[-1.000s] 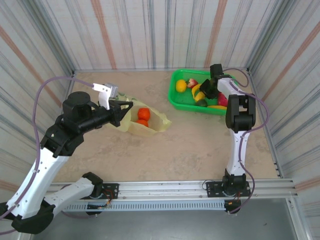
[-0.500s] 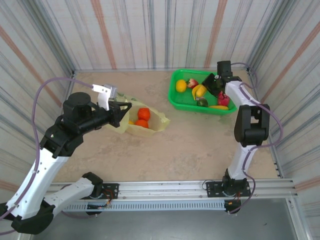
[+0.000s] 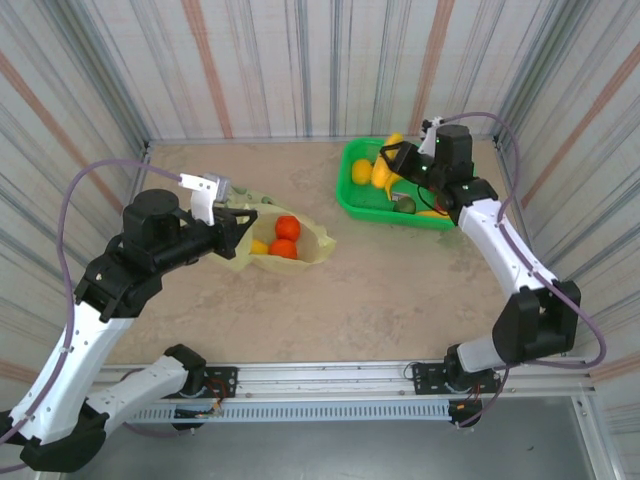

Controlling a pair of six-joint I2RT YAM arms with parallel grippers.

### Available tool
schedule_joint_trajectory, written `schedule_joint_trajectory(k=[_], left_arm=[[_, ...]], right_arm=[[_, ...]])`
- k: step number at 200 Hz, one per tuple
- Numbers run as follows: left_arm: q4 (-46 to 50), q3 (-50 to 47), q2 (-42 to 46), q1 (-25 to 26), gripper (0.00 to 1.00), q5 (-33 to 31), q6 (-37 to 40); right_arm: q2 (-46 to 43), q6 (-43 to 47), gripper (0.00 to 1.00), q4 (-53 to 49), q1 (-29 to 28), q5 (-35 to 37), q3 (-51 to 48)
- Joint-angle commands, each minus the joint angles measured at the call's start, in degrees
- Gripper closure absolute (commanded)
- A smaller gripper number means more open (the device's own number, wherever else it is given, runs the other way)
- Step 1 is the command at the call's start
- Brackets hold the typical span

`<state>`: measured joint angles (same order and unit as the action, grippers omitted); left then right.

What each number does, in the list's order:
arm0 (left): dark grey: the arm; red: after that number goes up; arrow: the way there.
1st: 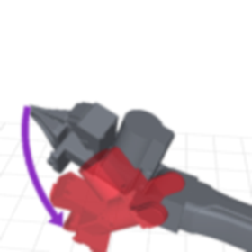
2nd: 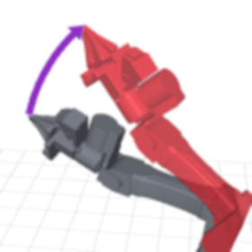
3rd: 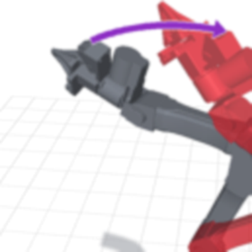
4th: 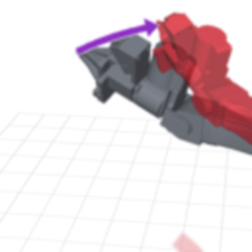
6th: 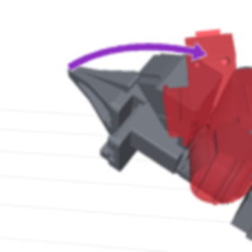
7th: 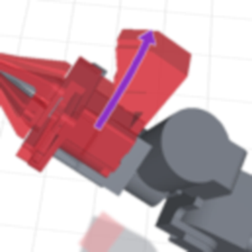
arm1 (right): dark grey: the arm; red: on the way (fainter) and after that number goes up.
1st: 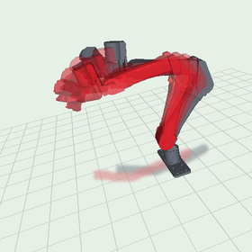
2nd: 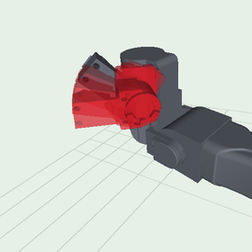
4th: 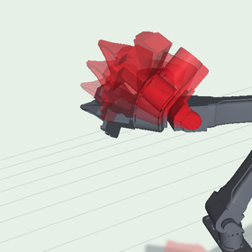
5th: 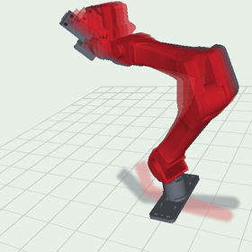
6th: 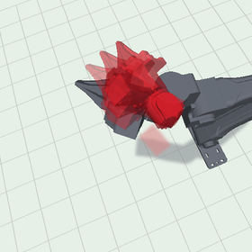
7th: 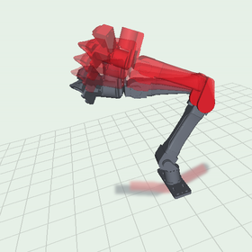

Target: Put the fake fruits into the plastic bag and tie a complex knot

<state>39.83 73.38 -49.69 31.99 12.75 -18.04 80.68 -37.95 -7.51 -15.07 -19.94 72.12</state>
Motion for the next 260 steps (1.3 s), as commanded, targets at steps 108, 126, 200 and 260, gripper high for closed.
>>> schedule_joint_trajectory(k=[108,126,200,260], left_arm=[[1.34,2.71,0.15,-0.2,1.0,-2.47,-0.7],[1.13,2.73,0.25,-0.17,1.0,-2.35,-1.01],[0.51,2.65,0.0,-0.22,1.0,-1.58,-1.3],[-0.32,2.63,-1.1,-0.31,1.0,0.55,-1.56]], right_arm=[[0.6,15.8,0.71,22.5,-36.87,21.27,-6.2],[3.57,18.15,0.72,26.85,-38.91,23.61,-7.51],[13.89,23.47,0.69,38.47,-41.62,20.96,-12.51],[22.34,32.17,0.64,35.14,-41.17,15.83,-6.95]])
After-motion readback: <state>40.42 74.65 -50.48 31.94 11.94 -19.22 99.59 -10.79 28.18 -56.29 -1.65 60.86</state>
